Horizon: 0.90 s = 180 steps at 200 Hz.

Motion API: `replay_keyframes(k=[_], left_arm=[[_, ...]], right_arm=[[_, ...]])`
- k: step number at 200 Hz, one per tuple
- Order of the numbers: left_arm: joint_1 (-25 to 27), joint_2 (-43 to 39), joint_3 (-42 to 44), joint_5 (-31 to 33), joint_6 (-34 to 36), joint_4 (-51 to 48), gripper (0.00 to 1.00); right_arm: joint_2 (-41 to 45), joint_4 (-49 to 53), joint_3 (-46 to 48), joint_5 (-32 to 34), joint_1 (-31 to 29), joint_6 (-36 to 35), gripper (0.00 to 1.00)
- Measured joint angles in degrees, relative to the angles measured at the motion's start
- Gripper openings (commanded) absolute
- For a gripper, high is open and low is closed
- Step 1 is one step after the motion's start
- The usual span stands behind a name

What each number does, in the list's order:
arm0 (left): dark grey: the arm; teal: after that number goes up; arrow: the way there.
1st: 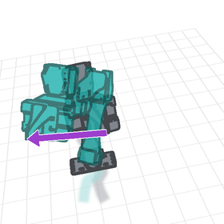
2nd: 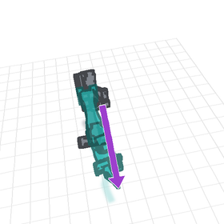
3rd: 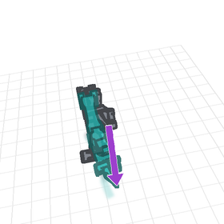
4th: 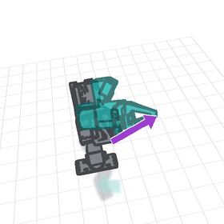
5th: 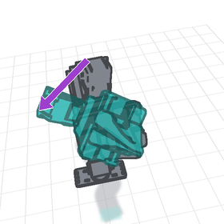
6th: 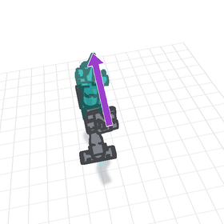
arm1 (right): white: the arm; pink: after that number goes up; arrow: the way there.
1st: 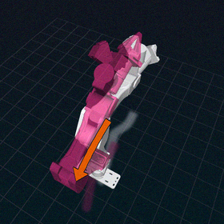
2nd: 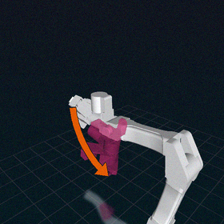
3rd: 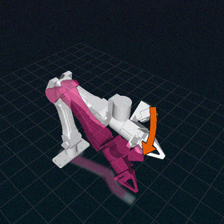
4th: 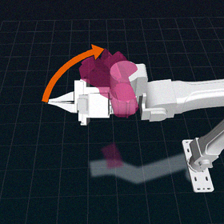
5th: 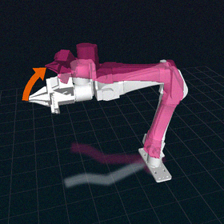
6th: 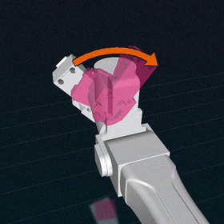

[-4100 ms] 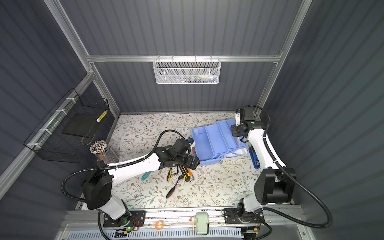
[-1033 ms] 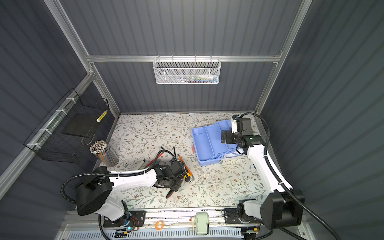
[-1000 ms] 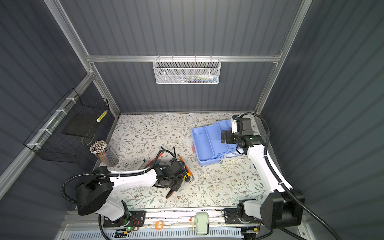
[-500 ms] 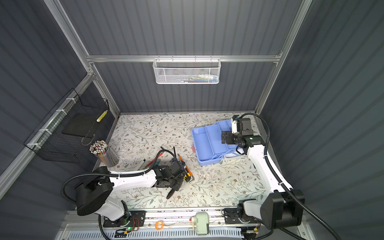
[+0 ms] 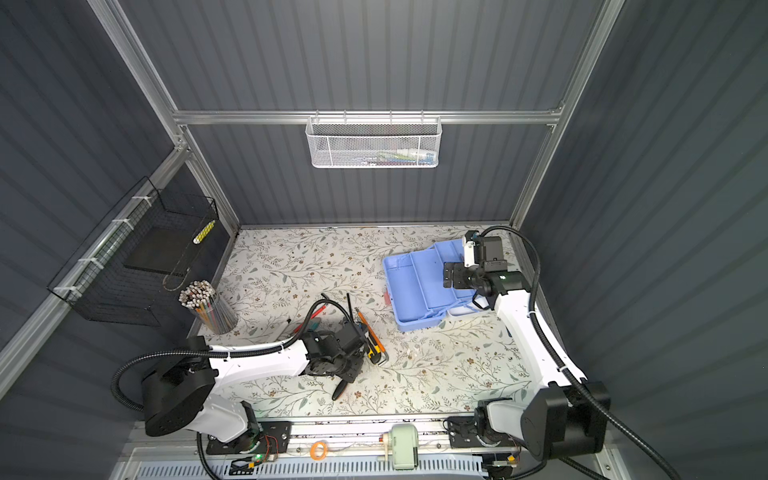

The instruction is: Pack the tool kit

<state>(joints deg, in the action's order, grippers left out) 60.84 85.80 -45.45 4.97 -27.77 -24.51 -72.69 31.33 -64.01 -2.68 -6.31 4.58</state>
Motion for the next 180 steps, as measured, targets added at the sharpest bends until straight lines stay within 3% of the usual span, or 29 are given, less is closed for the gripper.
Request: replay_keyframes(k=[88, 110, 140, 180], left_arm=[[0.0, -6.9, -4.0, 3.7, -1.3, -2.0, 0.13], [-0.3, -8.7, -5.6, 4.3, -1.3, -0.7, 0.13], [-3.4, -9.4, -7.4, 3.6, -1.2, 4.0, 0.12], [-10.1, -5.8, -11.9, 0.4, -0.7, 10.7, 0.1]], right_arm=[[4.2, -1.7, 3.3, -8.7, -0.1, 3.7, 0.8], [5.8, -3.0, 5.8, -12.2, -0.7, 5.5, 0.69], [7.6, -5.8, 10.4, -17.5, -2.3, 8.0, 0.56], [10.5, -10.9, 15.4, -22.3, -5.8, 11.5, 0.51]])
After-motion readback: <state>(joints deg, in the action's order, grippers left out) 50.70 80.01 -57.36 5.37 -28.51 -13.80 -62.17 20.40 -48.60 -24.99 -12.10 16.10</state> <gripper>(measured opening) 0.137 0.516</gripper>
